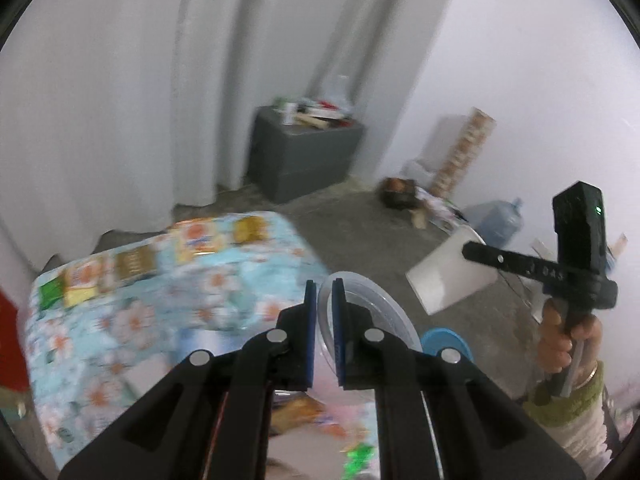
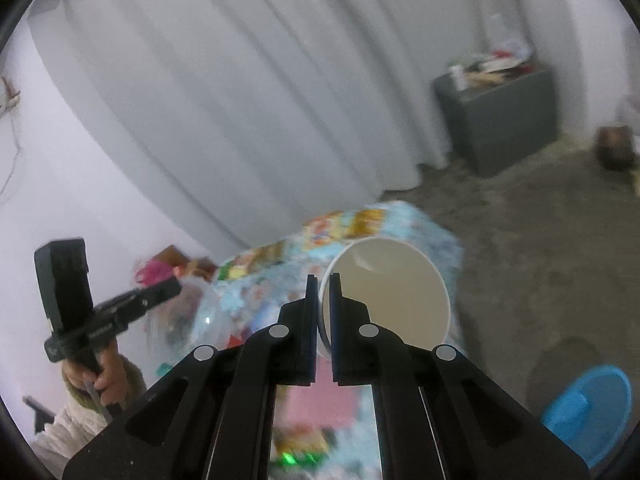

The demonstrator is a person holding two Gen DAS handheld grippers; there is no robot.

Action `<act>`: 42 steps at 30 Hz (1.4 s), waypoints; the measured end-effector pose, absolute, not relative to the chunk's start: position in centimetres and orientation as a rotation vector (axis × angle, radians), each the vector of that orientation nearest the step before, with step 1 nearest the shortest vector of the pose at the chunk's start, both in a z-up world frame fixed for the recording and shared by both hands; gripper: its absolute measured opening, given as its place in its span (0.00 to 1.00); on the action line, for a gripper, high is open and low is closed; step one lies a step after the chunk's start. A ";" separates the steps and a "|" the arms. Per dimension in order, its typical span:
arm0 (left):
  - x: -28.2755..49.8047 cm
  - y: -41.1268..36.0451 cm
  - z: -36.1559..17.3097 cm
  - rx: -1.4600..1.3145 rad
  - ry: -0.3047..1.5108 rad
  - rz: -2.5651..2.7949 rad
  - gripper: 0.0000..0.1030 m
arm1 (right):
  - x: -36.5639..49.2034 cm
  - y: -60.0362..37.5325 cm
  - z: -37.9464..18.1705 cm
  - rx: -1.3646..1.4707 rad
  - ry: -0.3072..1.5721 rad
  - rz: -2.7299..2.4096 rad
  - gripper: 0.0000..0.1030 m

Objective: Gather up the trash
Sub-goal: 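Carry the white paper cup over the blue wastebasket and open the right gripper, then move both grippers back toward the trash pile on the bedspread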

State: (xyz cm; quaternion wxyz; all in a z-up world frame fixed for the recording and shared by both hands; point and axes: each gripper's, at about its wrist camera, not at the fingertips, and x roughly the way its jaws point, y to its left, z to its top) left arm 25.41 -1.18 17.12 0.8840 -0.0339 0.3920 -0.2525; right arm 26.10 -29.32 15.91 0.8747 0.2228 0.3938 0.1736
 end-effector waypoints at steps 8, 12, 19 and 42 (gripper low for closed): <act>24.1 -18.4 11.4 0.065 0.968 -0.783 0.07 | 13.9 -40.7 10.3 0.524 0.884 0.016 0.04; 23.2 -28.9 6.7 0.201 1.056 -0.855 0.07 | 10.4 -47.0 4.5 0.649 0.941 -0.142 0.04; 22.2 -44.0 -1.7 0.366 1.160 -0.909 0.07 | 9.7 -55.6 -7.4 0.863 1.032 -0.332 0.06; 20.2 -46.2 -1.4 0.312 1.046 -0.936 0.62 | 12.0 -55.0 -14.4 0.773 1.052 -0.538 0.69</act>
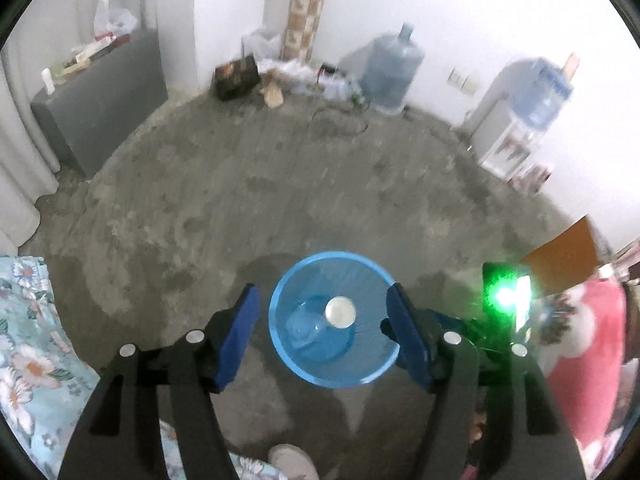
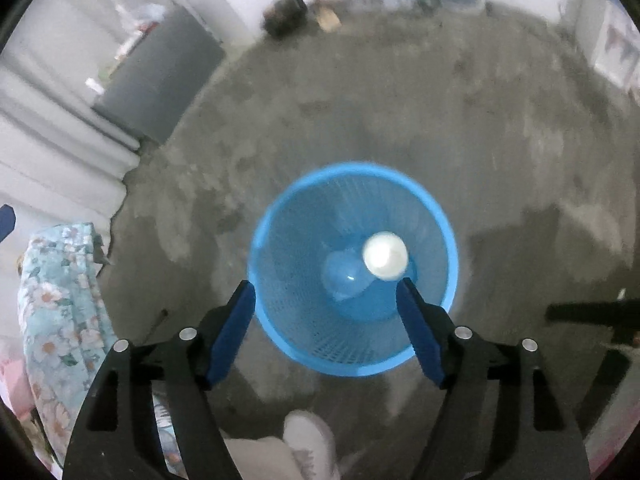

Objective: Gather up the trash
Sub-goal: 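Move both grippers back toward the trash pile on the bedspread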

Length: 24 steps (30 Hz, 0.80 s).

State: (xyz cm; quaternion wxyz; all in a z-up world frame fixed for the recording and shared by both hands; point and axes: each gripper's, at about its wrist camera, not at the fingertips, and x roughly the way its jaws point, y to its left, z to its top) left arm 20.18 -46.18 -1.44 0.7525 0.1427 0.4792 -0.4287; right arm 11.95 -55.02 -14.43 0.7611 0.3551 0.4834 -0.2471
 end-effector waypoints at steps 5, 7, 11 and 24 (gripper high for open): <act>20.1 -40.4 4.0 0.216 0.994 -0.966 0.68 | 11.6 -52.6 -10.5 0.689 0.956 -0.531 0.76; 20.0 -37.4 6.5 0.168 0.962 -0.966 0.72 | 10.6 -51.8 -9.1 0.652 0.939 -0.541 0.79; 19.8 -31.2 10.7 0.070 0.923 -0.964 0.79 | 10.5 -48.7 -5.5 0.536 0.903 -0.531 0.85; 19.1 -7.0 20.1 -0.127 0.704 -0.687 0.92 | 13.8 -37.1 4.3 0.153 0.691 -0.441 0.92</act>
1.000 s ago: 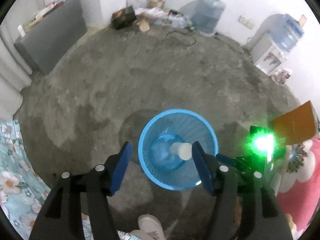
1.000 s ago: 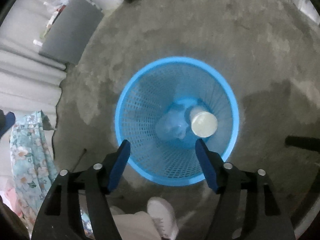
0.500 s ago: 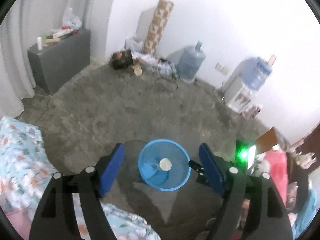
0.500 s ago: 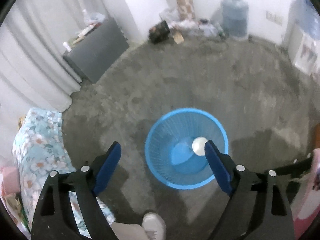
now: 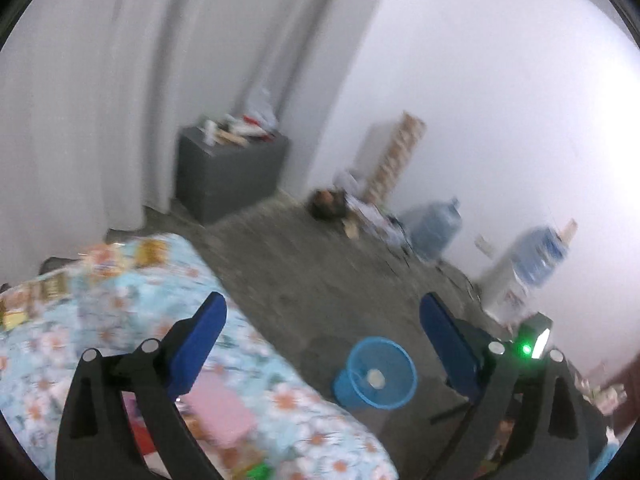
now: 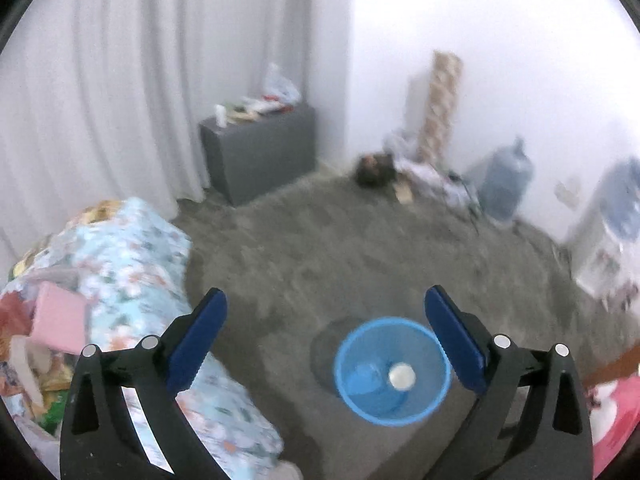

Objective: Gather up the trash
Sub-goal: 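Move both grippers back toward the trash pile on the bedspread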

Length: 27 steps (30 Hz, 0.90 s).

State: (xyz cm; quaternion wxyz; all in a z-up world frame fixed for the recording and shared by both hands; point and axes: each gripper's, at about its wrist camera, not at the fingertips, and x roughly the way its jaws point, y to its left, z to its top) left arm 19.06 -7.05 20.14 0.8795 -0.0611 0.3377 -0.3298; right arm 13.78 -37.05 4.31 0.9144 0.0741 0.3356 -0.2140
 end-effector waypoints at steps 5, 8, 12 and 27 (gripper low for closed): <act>19.8 -1.6 19.1 -0.144 0.732 -0.626 0.92 | 15.3 -33.8 6.1 0.165 0.652 -0.211 0.92; 20.6 -0.2 17.3 -0.123 0.770 -0.598 0.92 | 16.2 -32.8 6.5 0.236 0.647 -0.077 0.92; 21.3 1.1 14.0 -0.136 0.840 -0.568 0.92 | 18.6 -31.5 6.1 0.318 0.724 0.049 0.92; 20.8 -1.2 5.9 0.461 0.827 -0.561 0.69 | 23.0 -20.3 2.5 0.157 0.920 0.378 0.92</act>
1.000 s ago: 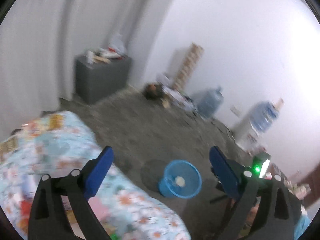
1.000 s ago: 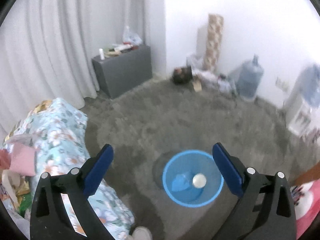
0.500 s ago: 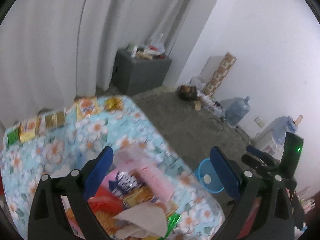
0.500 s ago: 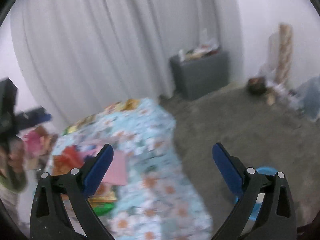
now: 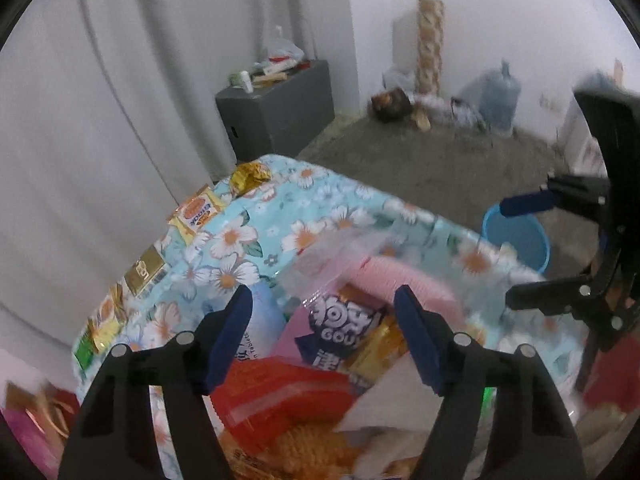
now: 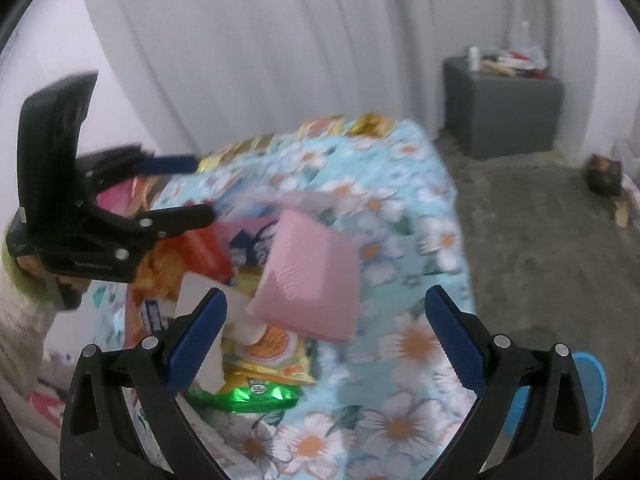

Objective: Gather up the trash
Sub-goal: 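Move both grippers back toward the trash pile on the bedspread, then grasp the clear plastic bag with the left gripper while the right grasps the pink mesh cup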

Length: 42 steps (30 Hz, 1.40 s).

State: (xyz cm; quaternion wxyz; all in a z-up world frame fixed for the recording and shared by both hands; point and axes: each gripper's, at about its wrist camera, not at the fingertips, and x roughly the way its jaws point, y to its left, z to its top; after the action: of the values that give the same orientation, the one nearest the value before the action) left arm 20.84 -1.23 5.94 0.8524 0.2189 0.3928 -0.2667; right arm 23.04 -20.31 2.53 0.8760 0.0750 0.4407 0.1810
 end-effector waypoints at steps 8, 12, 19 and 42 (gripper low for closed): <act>24.1 -2.3 3.1 0.555 0.905 -0.524 0.53 | 26.5 -17.8 -0.3 0.181 1.042 0.432 0.88; 25.4 -2.5 2.3 0.561 0.934 -0.519 0.45 | 27.7 -17.4 -1.6 0.198 1.091 0.444 0.86; 26.2 -3.0 1.6 0.544 0.958 -0.536 0.26 | 28.6 -17.1 -3.1 0.255 1.144 0.470 0.82; 25.6 -2.2 3.9 0.502 0.878 -0.510 0.09 | 27.5 -20.5 -2.7 0.458 1.118 0.495 0.74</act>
State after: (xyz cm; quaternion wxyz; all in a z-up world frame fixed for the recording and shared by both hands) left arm 25.56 -2.16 3.86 0.8439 0.2377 0.4159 -0.2415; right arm 27.53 -20.46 -2.69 0.7943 0.2129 0.5202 0.2305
